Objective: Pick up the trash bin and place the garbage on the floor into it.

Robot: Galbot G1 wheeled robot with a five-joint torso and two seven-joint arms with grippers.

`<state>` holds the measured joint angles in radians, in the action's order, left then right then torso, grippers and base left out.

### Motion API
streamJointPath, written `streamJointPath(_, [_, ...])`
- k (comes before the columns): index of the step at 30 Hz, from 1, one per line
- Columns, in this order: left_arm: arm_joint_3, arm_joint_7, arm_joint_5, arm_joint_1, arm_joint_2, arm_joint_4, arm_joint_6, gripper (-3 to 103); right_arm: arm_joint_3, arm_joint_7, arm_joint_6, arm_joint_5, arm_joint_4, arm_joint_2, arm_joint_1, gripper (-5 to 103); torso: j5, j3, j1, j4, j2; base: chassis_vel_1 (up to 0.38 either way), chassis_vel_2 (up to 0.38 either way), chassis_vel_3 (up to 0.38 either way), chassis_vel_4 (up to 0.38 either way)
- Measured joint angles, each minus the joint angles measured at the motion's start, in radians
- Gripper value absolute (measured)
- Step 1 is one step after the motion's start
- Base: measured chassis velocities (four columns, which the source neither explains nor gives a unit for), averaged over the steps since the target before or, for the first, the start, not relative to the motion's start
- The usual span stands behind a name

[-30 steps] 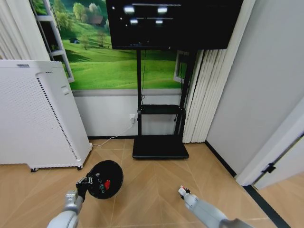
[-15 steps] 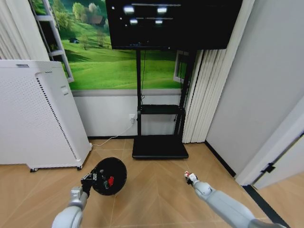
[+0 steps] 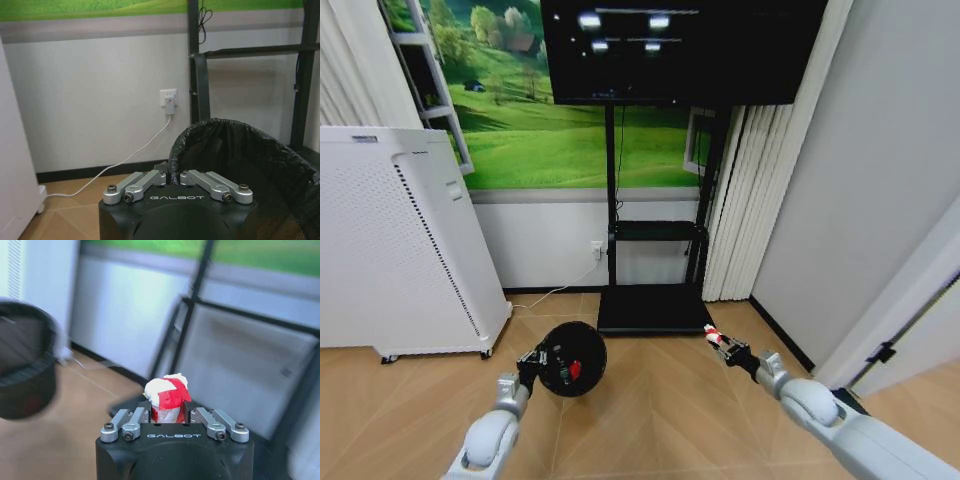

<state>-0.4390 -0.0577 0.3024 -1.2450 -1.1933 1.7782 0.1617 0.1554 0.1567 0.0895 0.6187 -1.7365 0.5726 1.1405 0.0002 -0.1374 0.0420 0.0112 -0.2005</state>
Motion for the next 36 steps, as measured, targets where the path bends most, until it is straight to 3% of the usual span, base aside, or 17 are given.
streamJointPath(1, [0.000, 0.000, 0.000, 0.000, 0.000, 0.000, 0.000, 7, 0.000, 0.000, 0.000, 0.000, 0.000, 0.000, 0.000, 32, 0.0000, 0.000, 0.000, 0.0000, 0.000, 0.000, 0.000, 0.000, 0.000])
streamJointPath(3, [0.039, -0.006, 0.000, 0.034, -0.015, -0.008, 0.007, 7, -0.035, 0.073, 0.077, -0.008, 0.016, 0.027, -0.032, 32, 0.0000, 0.000, 0.000, 0.0000, 0.000, 0.000, 0.000, 0.000, 0.000])
streamJointPath(8, [0.094, -0.008, -0.001, 0.063, -0.033, -0.032, 0.008, 7, -0.117, 0.135, 0.130, 0.004, 0.033, 0.082, -0.100, 32, -0.0002, 0.000, 0.000, 0.0000, 0.000, 0.000, 0.000, 0.000, 0.000])
streamJointPath(18, [0.183, -0.013, -0.030, 0.124, -0.098, -0.110, 0.005, 7, -0.292, 0.140, 0.143, -0.005, 0.114, 0.203, -0.246, 32, -0.0001, 0.000, 0.000, 0.0001, 0.000, 0.000, 0.000, 0.000, 0.000])
streamJointPath(36, [0.296, -0.016, -0.049, 0.250, -0.191, -0.232, -0.006, 7, -0.423, 0.137, 0.156, -0.016, 0.185, 0.286, -0.402, 29, -0.0002, 0.000, 0.000, 0.0001, 0.000, 0.000, 0.000, 0.000, 0.000])
